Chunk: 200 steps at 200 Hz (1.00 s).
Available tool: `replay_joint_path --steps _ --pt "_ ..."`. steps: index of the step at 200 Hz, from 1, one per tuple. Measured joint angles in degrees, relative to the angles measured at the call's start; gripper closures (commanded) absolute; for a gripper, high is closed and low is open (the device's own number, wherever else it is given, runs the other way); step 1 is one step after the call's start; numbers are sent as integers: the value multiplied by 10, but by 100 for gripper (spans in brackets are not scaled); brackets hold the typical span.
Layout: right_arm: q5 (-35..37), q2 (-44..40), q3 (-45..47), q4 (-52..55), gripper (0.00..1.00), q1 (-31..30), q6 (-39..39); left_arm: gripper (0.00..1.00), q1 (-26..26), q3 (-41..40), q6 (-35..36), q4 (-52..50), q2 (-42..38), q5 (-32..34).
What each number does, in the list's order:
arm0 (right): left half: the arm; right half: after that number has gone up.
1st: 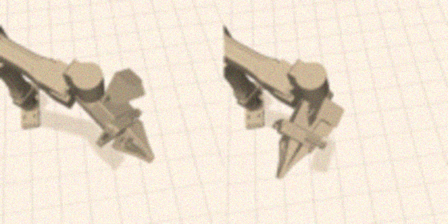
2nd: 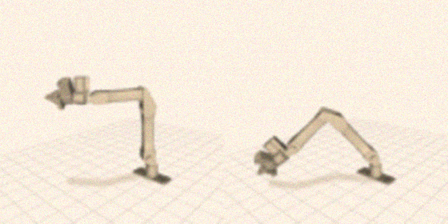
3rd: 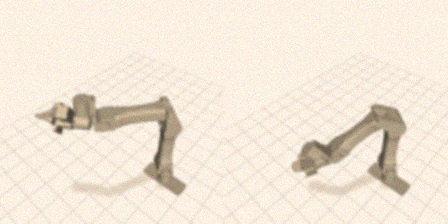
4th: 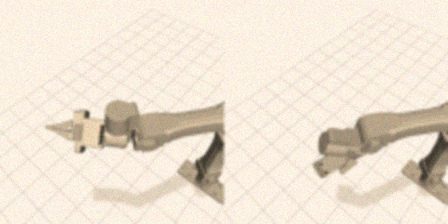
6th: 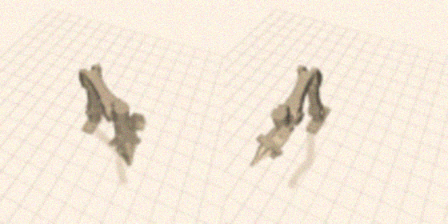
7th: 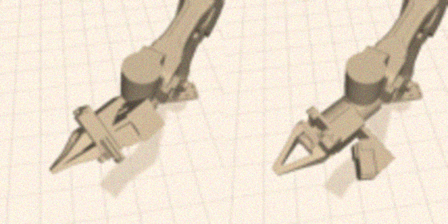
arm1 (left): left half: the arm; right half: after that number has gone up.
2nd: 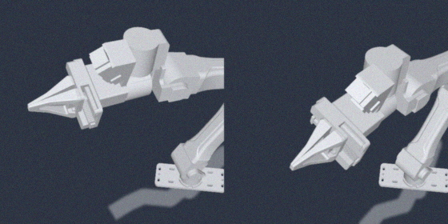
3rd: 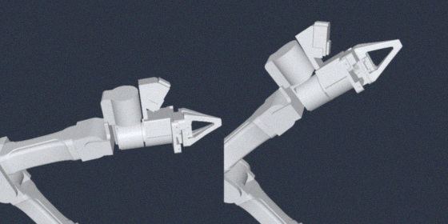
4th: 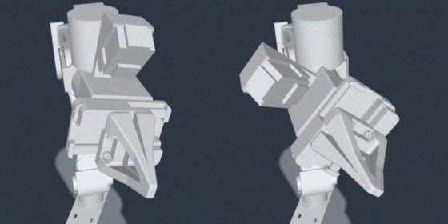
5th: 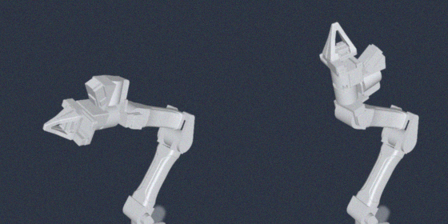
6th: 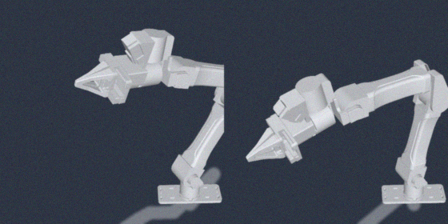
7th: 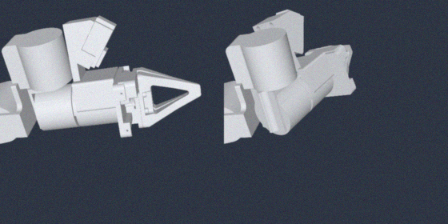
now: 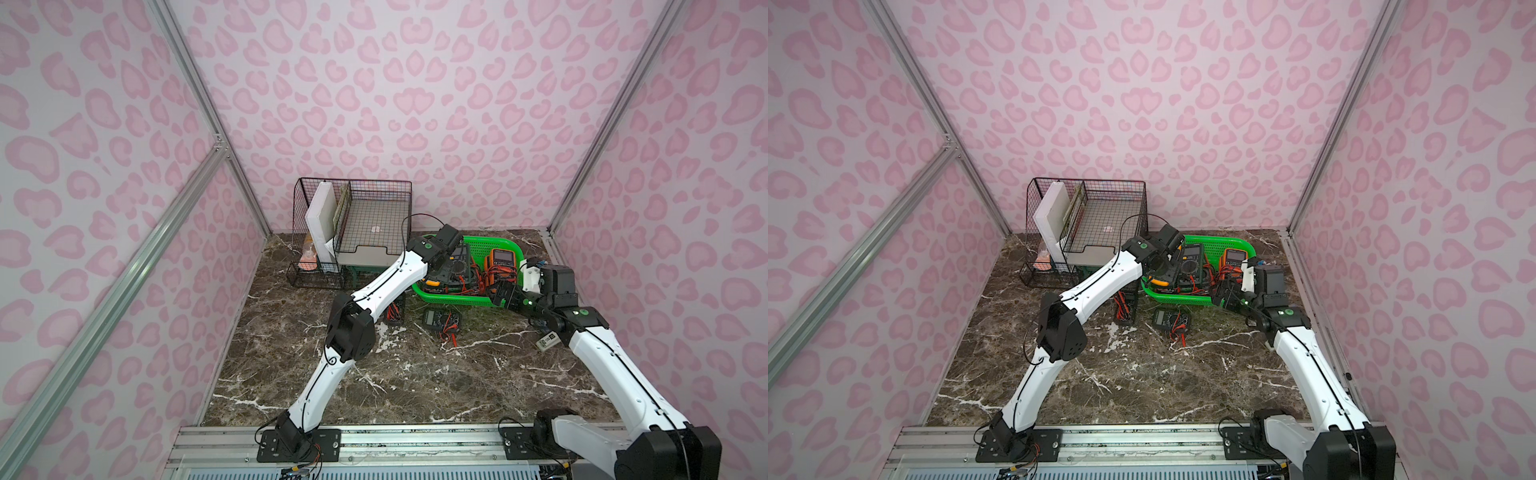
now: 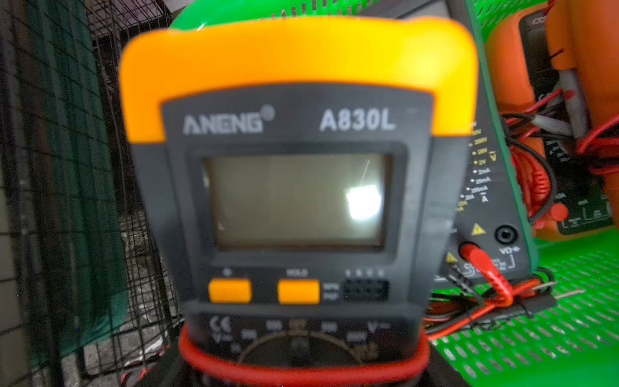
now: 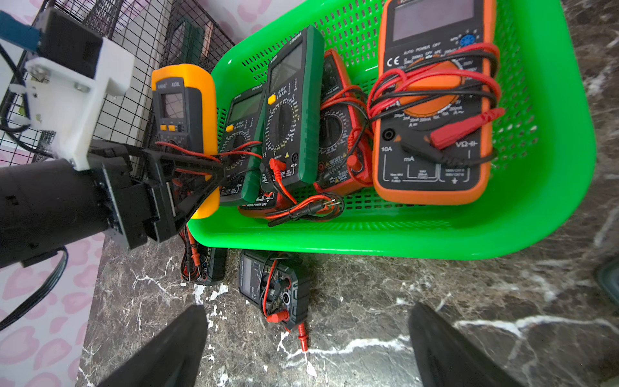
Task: Put the multimeter into the basket
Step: Place the multimeter in the basket.
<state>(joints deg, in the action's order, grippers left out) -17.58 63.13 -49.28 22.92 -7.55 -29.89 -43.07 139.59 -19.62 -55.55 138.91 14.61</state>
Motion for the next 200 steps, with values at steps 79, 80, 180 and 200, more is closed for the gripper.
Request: replay_joint_path --steps 79,80,180,200 --pt "0 4 -9 13 1 0 12 38 11 14 -27 7 20 -16" --pt "0 4 -9 13 1 0 12 37 11 14 -27 7 20 -17" --pt "0 -2 -5 16 1 0 12 1 12 14 -31 19 6 -34" --pt "0 -5 -3 16 1 0 12 1 12 14 -31 20 -6 -37"
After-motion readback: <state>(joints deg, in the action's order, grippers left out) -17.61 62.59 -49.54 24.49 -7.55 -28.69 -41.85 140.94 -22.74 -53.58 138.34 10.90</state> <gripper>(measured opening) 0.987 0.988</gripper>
